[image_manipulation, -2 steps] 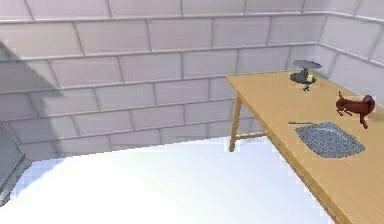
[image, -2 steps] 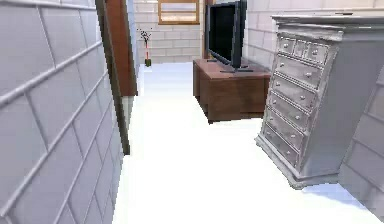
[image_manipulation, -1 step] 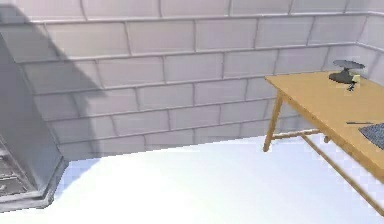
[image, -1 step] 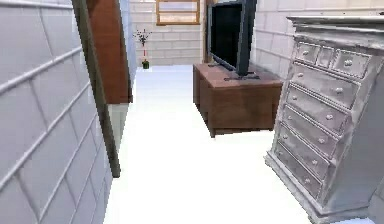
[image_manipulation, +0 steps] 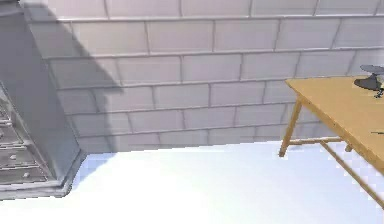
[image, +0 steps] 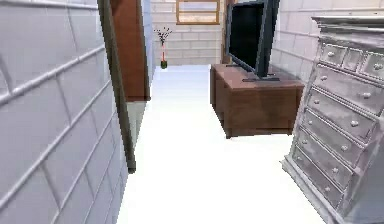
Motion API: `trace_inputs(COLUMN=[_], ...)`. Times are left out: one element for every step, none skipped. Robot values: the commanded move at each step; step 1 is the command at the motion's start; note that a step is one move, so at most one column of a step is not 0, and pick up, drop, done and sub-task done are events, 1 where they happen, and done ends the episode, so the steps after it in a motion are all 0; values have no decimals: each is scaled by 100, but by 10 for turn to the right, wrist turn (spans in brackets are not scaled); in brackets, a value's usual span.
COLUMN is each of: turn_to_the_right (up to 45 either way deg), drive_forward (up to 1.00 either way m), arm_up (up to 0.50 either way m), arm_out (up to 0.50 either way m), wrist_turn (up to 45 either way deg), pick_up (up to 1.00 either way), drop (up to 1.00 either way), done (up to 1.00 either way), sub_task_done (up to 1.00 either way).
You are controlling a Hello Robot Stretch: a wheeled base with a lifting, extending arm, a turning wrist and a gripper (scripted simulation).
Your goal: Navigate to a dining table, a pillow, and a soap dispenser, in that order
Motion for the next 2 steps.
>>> trace_inputs(turn_to_the_right=[0, -30], drive_forward=[100, 0], arm_up=[0, 0], arm_out=[0, 0], wrist_turn=[0, 0], pick_up=[0, 0], drop=[0, 0], done=[0, 0], sub_task_done=[0, 0])
